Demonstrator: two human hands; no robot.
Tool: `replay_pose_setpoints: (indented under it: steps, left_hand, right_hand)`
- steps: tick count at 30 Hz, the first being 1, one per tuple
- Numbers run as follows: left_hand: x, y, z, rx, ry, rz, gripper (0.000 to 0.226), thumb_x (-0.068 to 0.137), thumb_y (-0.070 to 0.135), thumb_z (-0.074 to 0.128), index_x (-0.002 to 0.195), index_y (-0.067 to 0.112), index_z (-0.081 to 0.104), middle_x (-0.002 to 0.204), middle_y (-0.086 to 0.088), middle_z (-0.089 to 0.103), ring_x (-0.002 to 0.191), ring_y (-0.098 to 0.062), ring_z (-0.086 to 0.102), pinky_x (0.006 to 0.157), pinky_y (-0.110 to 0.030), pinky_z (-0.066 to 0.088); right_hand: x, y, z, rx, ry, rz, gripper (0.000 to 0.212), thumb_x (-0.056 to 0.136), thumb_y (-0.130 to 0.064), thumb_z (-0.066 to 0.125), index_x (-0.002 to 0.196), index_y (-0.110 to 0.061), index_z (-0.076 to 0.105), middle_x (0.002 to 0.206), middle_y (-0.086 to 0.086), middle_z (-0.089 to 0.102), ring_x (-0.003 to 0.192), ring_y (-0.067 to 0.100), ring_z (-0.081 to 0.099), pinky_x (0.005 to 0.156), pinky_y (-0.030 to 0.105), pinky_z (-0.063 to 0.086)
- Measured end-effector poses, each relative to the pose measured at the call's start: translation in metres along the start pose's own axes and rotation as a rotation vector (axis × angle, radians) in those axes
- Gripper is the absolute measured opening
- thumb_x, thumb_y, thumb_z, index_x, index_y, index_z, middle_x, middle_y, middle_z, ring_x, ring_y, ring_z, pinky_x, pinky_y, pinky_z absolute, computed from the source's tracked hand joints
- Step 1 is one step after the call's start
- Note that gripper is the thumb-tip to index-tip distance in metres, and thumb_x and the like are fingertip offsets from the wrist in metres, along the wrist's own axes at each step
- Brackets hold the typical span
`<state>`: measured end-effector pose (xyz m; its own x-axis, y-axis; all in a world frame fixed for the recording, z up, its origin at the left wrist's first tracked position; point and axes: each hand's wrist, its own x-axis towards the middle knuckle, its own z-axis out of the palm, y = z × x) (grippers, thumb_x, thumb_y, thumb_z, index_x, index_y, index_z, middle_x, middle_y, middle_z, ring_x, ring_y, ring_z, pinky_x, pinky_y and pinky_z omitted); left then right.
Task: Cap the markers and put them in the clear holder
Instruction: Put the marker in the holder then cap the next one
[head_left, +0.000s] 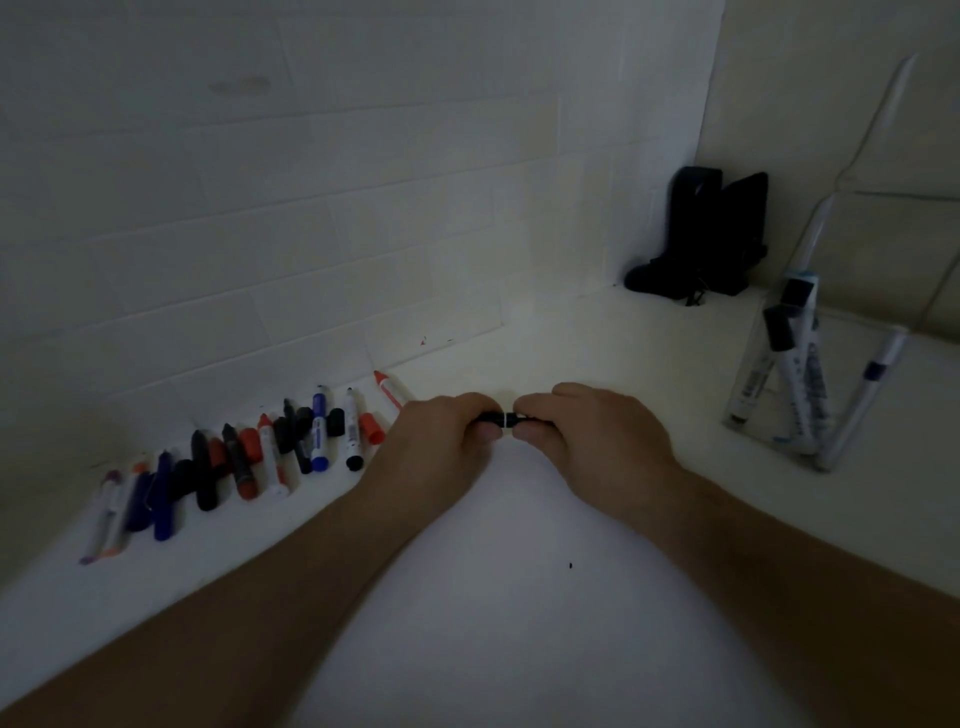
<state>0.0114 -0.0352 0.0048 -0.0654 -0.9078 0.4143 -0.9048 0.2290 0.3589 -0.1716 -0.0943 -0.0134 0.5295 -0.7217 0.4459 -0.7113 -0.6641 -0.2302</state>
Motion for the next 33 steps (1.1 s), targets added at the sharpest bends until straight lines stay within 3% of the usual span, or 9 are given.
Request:
replay_pose_setpoints:
  steps: [5, 7, 11, 14, 18, 22, 27, 30, 33]
  left_hand:
    - [-0.002, -0.003, 0.001, -0.147, 0.060, -0.053, 0.023, 0.090, 0.027, 0.069, 0.112, 0.027, 0.063, 0.095, 0.018, 0.069, 0.083, 0.001, 0.064, 0.070, 0.002, 0.037]
    - [-0.001, -0.005, 0.001, -0.207, 0.071, -0.130, 0.032, 0.087, 0.032, 0.073, 0.110, 0.029, 0.051, 0.089, 0.026, 0.061, 0.075, 0.012, 0.056, 0.064, -0.002, 0.039]
    - [0.001, -0.010, 0.000, -0.302, 0.061, -0.136, 0.045, 0.086, 0.039, 0.071, 0.116, 0.035, 0.037, 0.093, 0.018, 0.067, 0.078, 0.004, 0.063, 0.068, -0.020, 0.049]
    - [-0.002, -0.009, 0.001, -0.213, -0.035, 0.028, 0.034, 0.091, 0.041, 0.062, 0.119, 0.039, 0.042, 0.095, 0.018, 0.065, 0.079, 0.001, 0.062, 0.072, -0.025, 0.052]
    - [-0.005, -0.008, 0.012, -0.010, -0.047, 0.316, 0.022, 0.093, 0.042, 0.059, 0.115, 0.037, 0.059, 0.099, 0.021, 0.061, 0.089, 0.001, 0.056, 0.083, -0.028, 0.051]
    - [-0.006, -0.003, 0.019, 0.027, -0.028, 0.446, 0.020, 0.095, 0.038, 0.054, 0.113, 0.035, 0.064, 0.107, 0.018, 0.063, 0.097, -0.003, 0.056, 0.087, -0.024, 0.047]
    - [-0.009, 0.007, 0.021, 0.070, 0.002, 0.572, 0.020, 0.095, 0.027, 0.054, 0.108, 0.030, 0.070, 0.106, 0.010, 0.067, 0.092, -0.010, 0.059, 0.079, -0.025, 0.049]
    - [-0.008, 0.007, 0.024, 0.099, 0.031, 0.663, 0.019, 0.094, 0.021, 0.058, 0.103, 0.027, 0.072, 0.103, 0.005, 0.069, 0.085, -0.014, 0.062, 0.071, -0.030, 0.051]
    - [-0.007, 0.005, 0.024, 0.126, 0.032, 0.681, 0.020, 0.096, 0.024, 0.055, 0.105, 0.029, 0.071, 0.105, 0.006, 0.068, 0.087, -0.014, 0.061, 0.073, -0.029, 0.048]
  right_hand:
    - [0.002, -0.009, 0.002, -0.233, 0.102, -0.057, 0.023, 0.100, -0.050, 0.043, 0.120, -0.044, 0.051, 0.096, -0.013, 0.067, 0.094, 0.021, 0.058, 0.090, 0.048, 0.035]
    - [0.002, -0.012, 0.003, -0.220, 0.072, -0.110, 0.026, 0.101, -0.039, 0.044, 0.126, -0.041, 0.048, 0.097, -0.011, 0.067, 0.091, 0.023, 0.058, 0.084, 0.045, 0.039]
    - [0.005, -0.011, -0.015, -0.087, 0.068, -0.126, 0.038, 0.101, -0.020, 0.049, 0.138, -0.028, 0.048, 0.101, 0.000, 0.064, 0.084, 0.023, 0.056, 0.067, 0.041, 0.050]
    - [0.012, -0.017, -0.048, 0.138, 0.156, -0.024, 0.035, 0.103, -0.022, 0.048, 0.138, -0.021, 0.050, 0.114, 0.003, 0.060, 0.096, 0.018, 0.057, 0.084, 0.030, 0.047]
    - [0.008, -0.018, -0.103, 0.252, 0.317, 0.026, 0.029, 0.100, -0.023, 0.055, 0.129, -0.023, 0.056, 0.103, -0.002, 0.057, 0.086, 0.010, 0.056, 0.076, 0.024, 0.047]
    - [-0.005, 0.001, -0.160, 0.212, 0.438, 0.130, 0.031, 0.099, -0.026, 0.058, 0.130, -0.028, 0.057, 0.094, -0.016, 0.060, 0.082, -0.009, 0.058, 0.072, 0.006, 0.043]
    - [-0.024, 0.039, -0.204, -0.006, 0.591, 0.158, 0.028, 0.098, -0.026, 0.060, 0.125, -0.022, 0.057, 0.103, -0.006, 0.065, 0.084, 0.013, 0.064, 0.079, 0.026, 0.055]
    - [-0.037, 0.053, -0.199, -0.181, 0.465, 0.117, 0.031, 0.099, -0.023, 0.060, 0.129, -0.018, 0.052, 0.104, 0.002, 0.067, 0.081, 0.018, 0.064, 0.079, 0.040, 0.058]
    - [-0.047, 0.061, -0.184, -0.216, 0.366, 0.146, 0.043, 0.099, -0.021, 0.058, 0.137, -0.020, 0.039, 0.101, 0.008, 0.067, 0.078, 0.023, 0.065, 0.073, 0.040, 0.058]
